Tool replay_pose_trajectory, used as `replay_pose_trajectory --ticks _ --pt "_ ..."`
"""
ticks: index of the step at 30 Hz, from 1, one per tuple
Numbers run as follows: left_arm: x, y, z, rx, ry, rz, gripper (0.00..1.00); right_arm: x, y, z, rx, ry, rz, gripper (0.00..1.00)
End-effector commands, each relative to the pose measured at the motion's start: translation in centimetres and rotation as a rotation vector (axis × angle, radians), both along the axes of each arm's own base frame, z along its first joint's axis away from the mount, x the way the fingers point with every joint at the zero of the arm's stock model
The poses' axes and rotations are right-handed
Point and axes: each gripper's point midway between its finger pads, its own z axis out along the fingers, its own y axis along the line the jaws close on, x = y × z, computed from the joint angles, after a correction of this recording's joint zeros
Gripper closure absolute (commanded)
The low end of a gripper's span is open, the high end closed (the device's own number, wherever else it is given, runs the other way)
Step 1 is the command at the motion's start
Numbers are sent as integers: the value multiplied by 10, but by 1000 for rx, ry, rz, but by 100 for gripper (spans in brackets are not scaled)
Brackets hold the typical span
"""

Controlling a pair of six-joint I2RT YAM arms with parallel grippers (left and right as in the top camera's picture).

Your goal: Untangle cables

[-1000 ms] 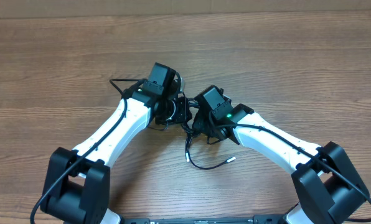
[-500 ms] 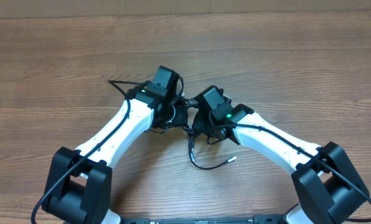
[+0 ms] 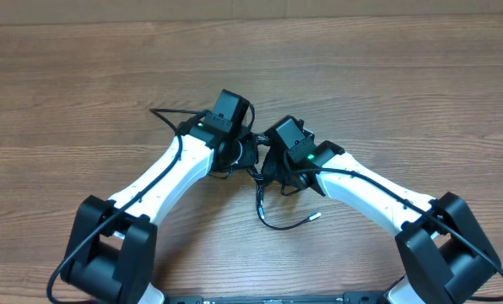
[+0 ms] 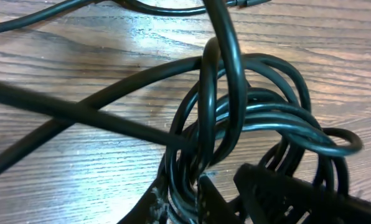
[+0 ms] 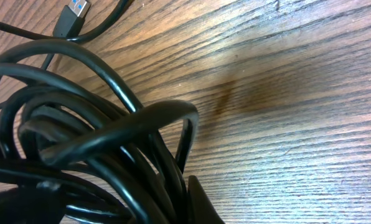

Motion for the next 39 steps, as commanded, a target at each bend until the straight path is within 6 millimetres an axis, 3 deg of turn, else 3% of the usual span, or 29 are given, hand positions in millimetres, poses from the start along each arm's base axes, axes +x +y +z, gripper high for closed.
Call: replay_pose_trajectory --ticks 1,6,8,10,15,18,21,30,32,35,38,39 --pt "4 -15 -10 -31 5 -19 78 -1 0 0 -2 -7 5 96" --pt "3 -21 -11 -50 9 -33 96 -2 0 0 -3 -7 5 96" --pt "4 -22 -8 -55 -1 -47 96 -2 -1 0 -4 -5 5 96" --pt "7 -22 3 -100 -8 -62 96 -2 -1 0 -5 -4 5 96" --pt "7 -29 50 -416 12 -147 96 -2 -1 0 -5 -4 5 96" --pt "15 -18 77 -620 16 -162 96 -2 -1 0 -5 -4 5 96" --pt "18 -6 121 -874 -59 -274 96 -2 -1 0 -5 -4 5 96" --pt "23 43 165 -1116 -174 -316 96 -1 -2 0 -9 -7 3 96" --pt "25 46 143 -1015 -137 -245 96 -7 5 0 27 18 31 96" --pt "20 58 77 -659 -7 -104 96 -10 9 1 39 24 65 96" --pt "12 68 47 -456 50 -70 92 -9 8 1 36 21 62 96" --pt "4 62 45 -443 81 -84 88 -9 9 1 37 20 62 96"
